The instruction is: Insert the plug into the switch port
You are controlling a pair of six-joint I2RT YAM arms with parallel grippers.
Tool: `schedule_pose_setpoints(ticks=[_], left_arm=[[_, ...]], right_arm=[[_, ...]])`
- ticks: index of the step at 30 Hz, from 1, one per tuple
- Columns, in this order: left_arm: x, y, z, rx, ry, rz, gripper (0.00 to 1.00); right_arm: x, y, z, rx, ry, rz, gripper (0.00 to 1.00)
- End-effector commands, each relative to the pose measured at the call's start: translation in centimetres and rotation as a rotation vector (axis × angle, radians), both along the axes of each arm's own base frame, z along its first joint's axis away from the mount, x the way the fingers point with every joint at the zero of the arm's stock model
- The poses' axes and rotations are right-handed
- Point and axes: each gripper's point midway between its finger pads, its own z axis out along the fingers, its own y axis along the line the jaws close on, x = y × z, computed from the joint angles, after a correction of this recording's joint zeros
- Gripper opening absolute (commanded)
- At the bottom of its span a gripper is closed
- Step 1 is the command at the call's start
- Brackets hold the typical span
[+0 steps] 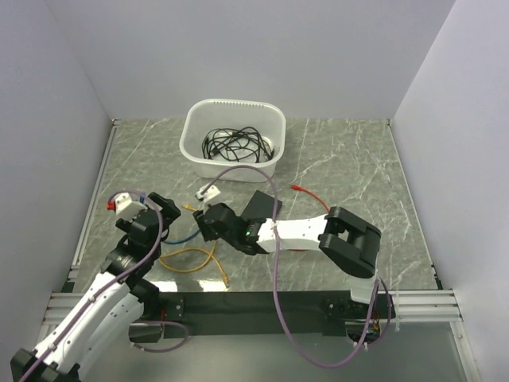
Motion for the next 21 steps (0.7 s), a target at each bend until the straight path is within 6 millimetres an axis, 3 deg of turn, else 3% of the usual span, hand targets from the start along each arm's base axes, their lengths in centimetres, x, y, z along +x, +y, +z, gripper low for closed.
schedule_pose_setpoints(ticks=[1, 6, 10, 11, 13, 14, 16, 17, 21], left_arm=[[1.4, 0.4, 2.3, 0.017, -0.033, 0.053, 0.99], [2.0, 0.1, 2.5, 0.014, -0.042, 0.044, 0.99], [1.4, 0.5, 1.9, 0.012, -0.047, 0.048, 0.99], [1.0, 0.8, 2.0, 0.01, -0.047, 0.055, 0.99], [0.7, 0.9, 1.9, -0.006, -0.058, 0.058, 0.99], [0.4, 1.0, 2.3, -0.022, -0.079, 0.056, 0.99], [0.1, 0.9, 2.1, -0.041, -0.089, 0.053, 0.99], [-0.1, 0.9, 2.5, -0.06, -0.11, 0.051, 0.99], [-0.4, 0.9, 2.5, -0.072, -0.124, 0.043, 0.99]], right_arm=[[1.6, 0.9, 6.2, 0.18, -0.107, -0.01, 0.53], [2.6, 2.1, 5.0, 0.112, -0.102, -0.016, 0.54], [4.3, 3.1, 4.5, 0.102, -0.105, -0.023, 0.55], [4.7, 3.3, 3.4, 0.086, -0.088, -0.021, 0.55], [6.0, 3.9, 3.5, 0.094, -0.071, -0.024, 0.55], [6.4, 4.1, 2.3, 0.075, -0.056, -0.023, 0.55], [7.1, 4.8, 2.5, 0.085, -0.048, -0.014, 0.55], [7.3, 5.0, 1.4, 0.066, -0.039, -0.011, 0.56], [8.2, 6.3, 0.7, 0.042, -0.019, -0.005, 0.56]])
